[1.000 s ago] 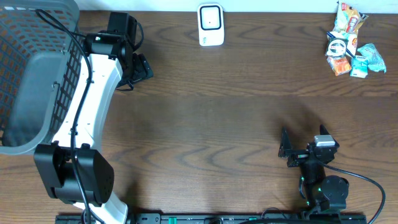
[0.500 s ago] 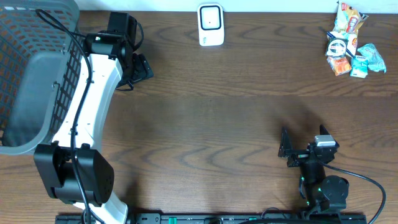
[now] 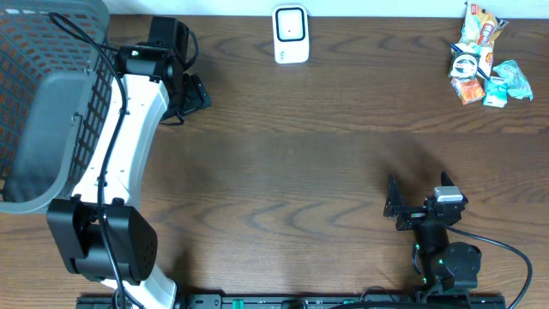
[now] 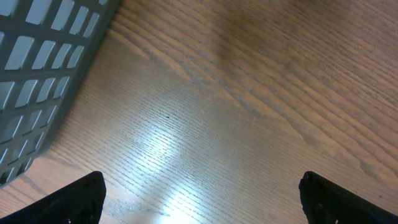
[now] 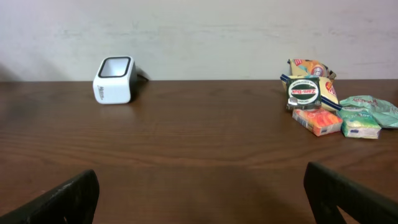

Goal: Scan the item barcode

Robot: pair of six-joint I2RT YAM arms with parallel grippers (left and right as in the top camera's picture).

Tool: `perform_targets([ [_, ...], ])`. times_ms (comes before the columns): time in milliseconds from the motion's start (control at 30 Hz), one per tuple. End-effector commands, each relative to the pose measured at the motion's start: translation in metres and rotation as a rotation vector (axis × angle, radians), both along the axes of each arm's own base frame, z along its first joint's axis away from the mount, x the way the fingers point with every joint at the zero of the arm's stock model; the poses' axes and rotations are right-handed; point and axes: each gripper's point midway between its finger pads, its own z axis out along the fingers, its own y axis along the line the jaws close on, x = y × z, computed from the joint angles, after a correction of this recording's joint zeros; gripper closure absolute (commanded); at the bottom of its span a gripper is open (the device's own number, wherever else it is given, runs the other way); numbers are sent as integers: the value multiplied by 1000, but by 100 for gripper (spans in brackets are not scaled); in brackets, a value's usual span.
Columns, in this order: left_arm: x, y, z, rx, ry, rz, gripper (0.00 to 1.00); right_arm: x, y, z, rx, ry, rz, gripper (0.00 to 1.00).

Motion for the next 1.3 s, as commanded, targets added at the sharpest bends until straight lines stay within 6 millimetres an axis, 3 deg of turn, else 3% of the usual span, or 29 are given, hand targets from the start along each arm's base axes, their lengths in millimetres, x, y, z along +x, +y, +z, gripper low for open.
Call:
perform_targets([
  [0,0,4,3,16,-2,-8,2,0,-3,0,10,0,-18,1],
  [567,-1,5,3,17,1,-8,2,0,-3,0,10,0,-18,1],
  [867,-26,6,10,21,62,-17,2,0,-3,0,10,0,-18,1],
  [1167,-58,9,-8,20,104,-19,2,0,-3,0,10,0,-18,1],
  [1267,-60,3,-11,-10,64,-72,2,0,-3,0,10,0,-18,1],
])
